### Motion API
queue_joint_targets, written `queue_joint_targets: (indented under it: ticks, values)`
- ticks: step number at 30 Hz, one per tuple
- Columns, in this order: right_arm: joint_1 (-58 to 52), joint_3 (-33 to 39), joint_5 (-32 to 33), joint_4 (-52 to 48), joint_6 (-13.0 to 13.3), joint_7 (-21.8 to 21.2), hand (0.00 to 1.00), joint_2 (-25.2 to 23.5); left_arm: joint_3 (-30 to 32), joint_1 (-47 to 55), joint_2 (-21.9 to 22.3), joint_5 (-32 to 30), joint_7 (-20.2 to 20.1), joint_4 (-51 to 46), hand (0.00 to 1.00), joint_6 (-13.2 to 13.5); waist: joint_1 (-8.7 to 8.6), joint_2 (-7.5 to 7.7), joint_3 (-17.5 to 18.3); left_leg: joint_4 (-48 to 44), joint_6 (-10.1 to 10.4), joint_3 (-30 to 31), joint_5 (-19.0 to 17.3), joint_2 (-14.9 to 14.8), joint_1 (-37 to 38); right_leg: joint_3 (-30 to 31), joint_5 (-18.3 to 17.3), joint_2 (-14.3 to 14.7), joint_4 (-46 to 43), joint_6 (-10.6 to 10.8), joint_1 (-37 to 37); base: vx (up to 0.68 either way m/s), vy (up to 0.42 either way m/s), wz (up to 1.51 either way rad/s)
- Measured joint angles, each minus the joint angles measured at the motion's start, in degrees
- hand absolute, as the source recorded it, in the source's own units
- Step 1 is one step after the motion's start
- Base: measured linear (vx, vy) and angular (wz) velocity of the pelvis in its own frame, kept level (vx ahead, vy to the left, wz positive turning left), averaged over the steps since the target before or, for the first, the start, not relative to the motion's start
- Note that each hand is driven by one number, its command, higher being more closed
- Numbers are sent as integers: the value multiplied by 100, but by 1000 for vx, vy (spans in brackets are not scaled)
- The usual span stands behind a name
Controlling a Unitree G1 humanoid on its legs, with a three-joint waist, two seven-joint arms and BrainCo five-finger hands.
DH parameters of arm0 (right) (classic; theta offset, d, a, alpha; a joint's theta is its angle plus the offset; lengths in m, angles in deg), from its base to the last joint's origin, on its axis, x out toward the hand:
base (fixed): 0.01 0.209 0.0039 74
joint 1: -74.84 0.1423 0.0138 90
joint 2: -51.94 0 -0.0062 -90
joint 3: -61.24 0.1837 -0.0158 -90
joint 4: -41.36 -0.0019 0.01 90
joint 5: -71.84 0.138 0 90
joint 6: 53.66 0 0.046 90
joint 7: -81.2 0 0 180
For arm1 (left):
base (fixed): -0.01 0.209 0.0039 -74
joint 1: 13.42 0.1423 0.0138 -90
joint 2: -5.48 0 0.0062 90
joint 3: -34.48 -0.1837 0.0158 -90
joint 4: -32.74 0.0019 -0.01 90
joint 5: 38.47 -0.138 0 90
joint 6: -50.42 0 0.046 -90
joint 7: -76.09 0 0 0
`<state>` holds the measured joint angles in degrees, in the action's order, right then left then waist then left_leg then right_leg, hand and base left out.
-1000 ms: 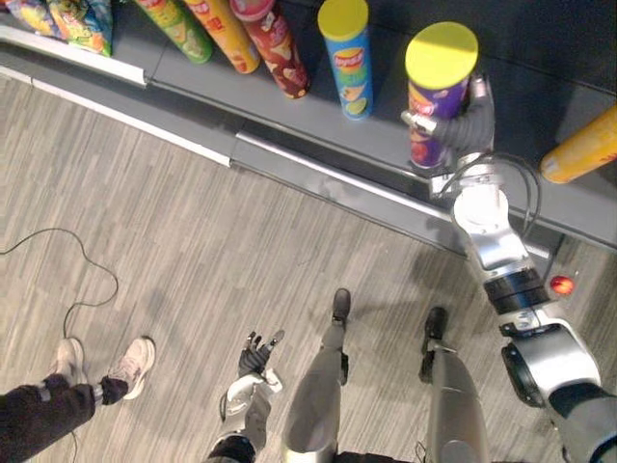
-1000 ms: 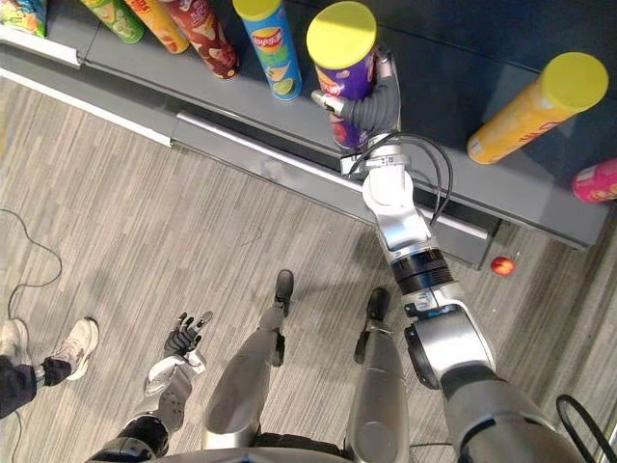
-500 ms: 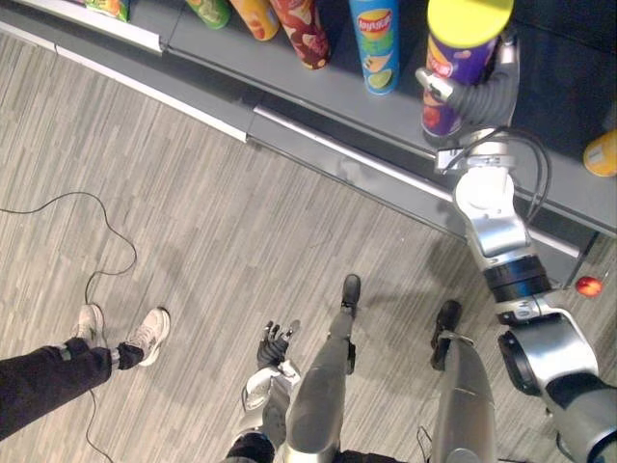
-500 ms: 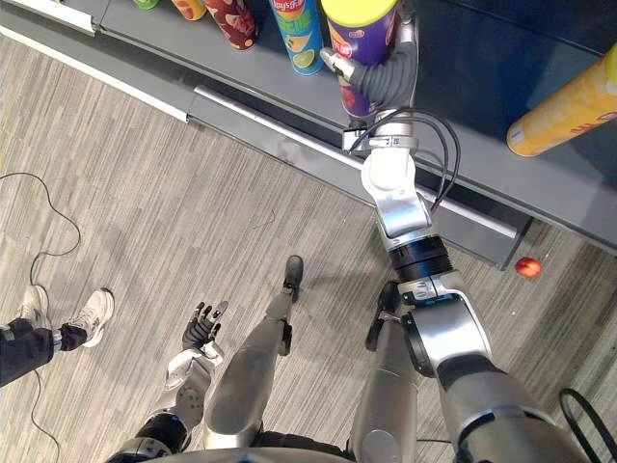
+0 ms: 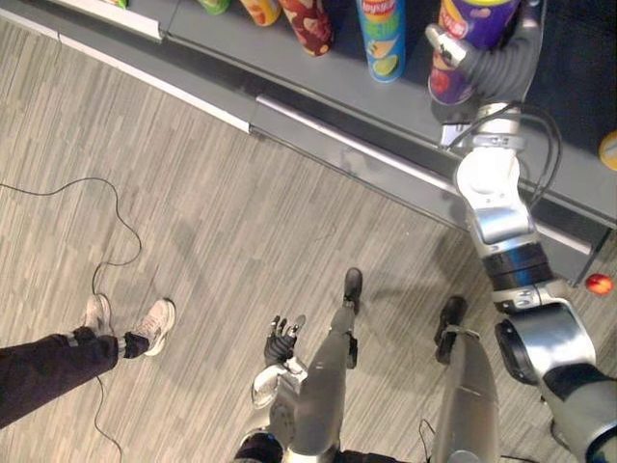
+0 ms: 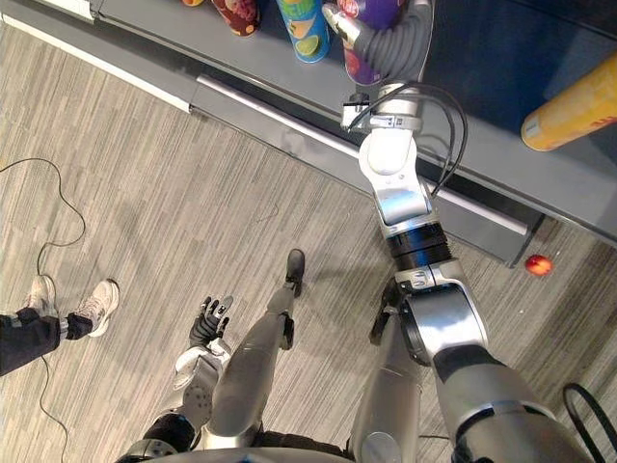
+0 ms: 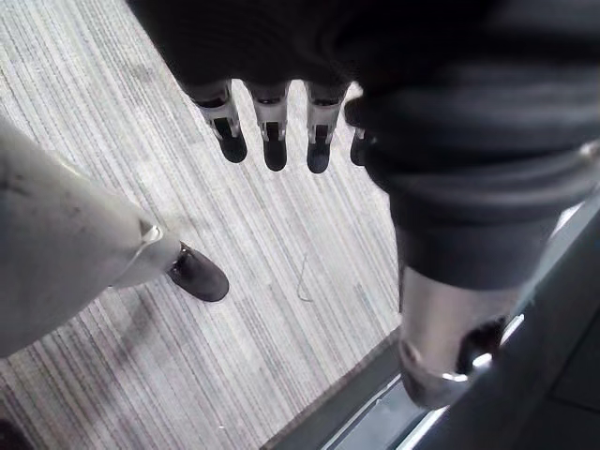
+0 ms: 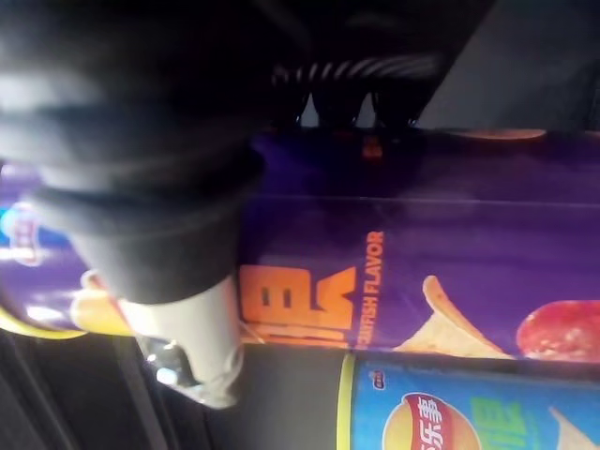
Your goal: Put the gum and the chips on the shelf.
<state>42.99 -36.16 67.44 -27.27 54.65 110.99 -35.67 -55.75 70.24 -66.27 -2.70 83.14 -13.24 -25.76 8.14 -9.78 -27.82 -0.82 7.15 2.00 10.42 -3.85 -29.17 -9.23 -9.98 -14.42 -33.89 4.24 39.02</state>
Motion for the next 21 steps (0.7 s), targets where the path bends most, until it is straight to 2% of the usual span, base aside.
queue_joint_targets:
  ticks: [21]
  values:
    - [369,-441,98,659,84,19,100,484,-169,186,28,1,-60,-130,0,113,-9,1,0,-378,-6,-197,-96,-1,-385,101,-72,-60,-310,-49,436,-6,-54,0]
